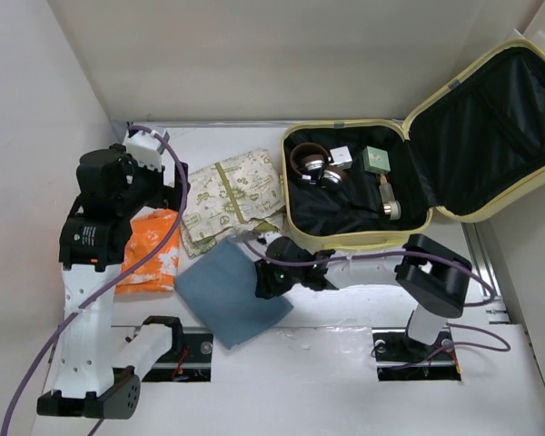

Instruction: Pack the luggage

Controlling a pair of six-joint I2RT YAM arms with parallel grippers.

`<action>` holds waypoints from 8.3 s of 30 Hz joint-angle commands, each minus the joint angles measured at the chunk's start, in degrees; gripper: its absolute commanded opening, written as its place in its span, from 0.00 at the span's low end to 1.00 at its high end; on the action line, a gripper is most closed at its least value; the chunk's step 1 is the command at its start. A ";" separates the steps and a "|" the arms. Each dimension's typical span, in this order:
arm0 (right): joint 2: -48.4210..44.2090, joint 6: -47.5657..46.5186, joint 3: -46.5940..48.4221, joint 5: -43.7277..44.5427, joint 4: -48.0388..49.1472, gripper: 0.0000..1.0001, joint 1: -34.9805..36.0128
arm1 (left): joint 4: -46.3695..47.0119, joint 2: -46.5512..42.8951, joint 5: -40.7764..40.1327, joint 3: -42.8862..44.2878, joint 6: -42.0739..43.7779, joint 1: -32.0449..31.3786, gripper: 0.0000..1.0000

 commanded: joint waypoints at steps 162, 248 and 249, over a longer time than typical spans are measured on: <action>-7.19 -13.70 32.72 22.68 -36.77 0.88 -11.07 | 1.56 36.91 4.40 -18.53 28.29 61.99 1.00; -48.23 -7.29 14.44 40.44 -58.66 0.89 -42.07 | 35.02 58.28 16.89 46.36 -29.07 -31.88 0.00; -48.23 -7.29 14.44 39.65 -58.66 0.89 -42.07 | 36.25 59.86 16.89 44.69 -30.32 -31.01 0.00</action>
